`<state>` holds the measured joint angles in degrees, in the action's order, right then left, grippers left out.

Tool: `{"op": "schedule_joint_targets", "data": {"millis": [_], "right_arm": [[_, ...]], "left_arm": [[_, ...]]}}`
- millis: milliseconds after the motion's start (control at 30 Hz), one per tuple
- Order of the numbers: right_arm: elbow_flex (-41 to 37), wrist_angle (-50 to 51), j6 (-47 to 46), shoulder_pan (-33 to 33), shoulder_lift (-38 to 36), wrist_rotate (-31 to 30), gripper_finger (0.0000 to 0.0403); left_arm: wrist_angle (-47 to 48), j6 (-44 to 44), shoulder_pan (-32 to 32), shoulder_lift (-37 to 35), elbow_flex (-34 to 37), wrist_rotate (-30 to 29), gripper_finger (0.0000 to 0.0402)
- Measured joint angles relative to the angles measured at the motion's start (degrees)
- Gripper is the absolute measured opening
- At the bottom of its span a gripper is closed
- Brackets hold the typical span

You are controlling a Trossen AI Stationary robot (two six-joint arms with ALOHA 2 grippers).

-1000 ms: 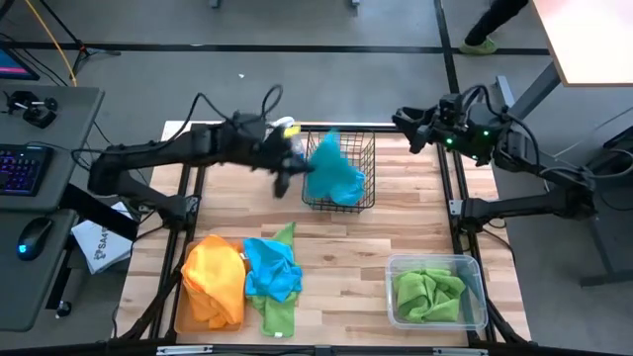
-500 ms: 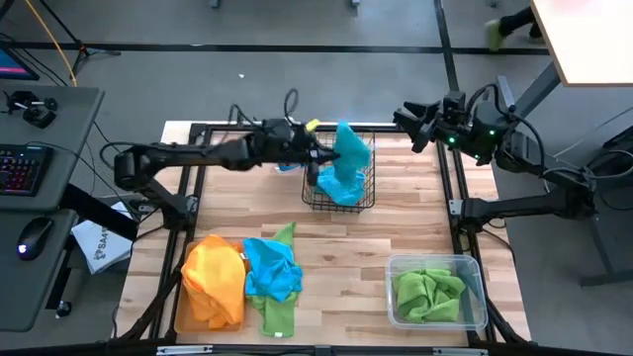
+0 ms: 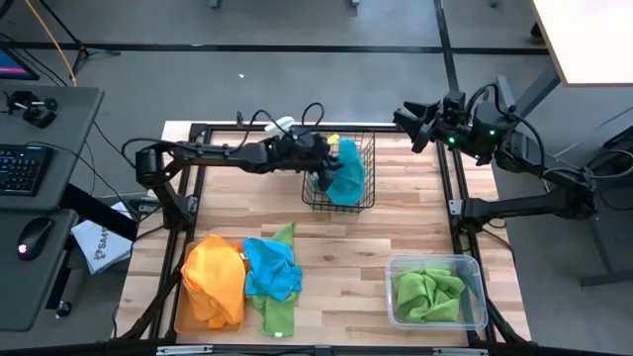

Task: Sort microfiber towel by color & place in baskets
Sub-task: Put the top blue towel into the wire basket, then put the blue towel into the wire basket

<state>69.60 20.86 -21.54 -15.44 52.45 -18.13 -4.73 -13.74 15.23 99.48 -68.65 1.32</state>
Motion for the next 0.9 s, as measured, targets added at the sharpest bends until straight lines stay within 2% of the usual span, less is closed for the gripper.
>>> {"op": "schedule_joint_targets", "data": {"millis": [367,467,567,633,733,900], "right_arm": [[0.0,-0.2,0.0,0.0,0.0,0.04,0.0263],[0.0,-0.2,-0.32,0.0,0.0,0.06,0.0263],[0.0,-0.2,-0.4,0.0,0.0,0.07,0.0263],[0.0,-0.18,-0.3,-0.01,0.0,0.07,0.0263],[0.0,-0.17,-0.44,-0.02,0.0,0.07,0.0263],[0.0,-0.15,-0.44,-0.01,0.0,0.07,0.0263]], "left_arm": [[22.97,11.58,0.45,0.11,-14.81,1.01,0.0217],[31.24,11.49,0.55,-0.44,-18.61,2.78,0.0247],[43.14,11.04,0.6,-3.0,-21.45,8.83,0.0258],[52.31,10.99,-0.17,-5.68,-21.23,12.38,0.0259],[62.6,10.6,-3.74,-10.85,-17.59,13.28,0.0258],[68.95,0.8,-14.92,-24.27,-5.13,13.46,0.0257]]}}
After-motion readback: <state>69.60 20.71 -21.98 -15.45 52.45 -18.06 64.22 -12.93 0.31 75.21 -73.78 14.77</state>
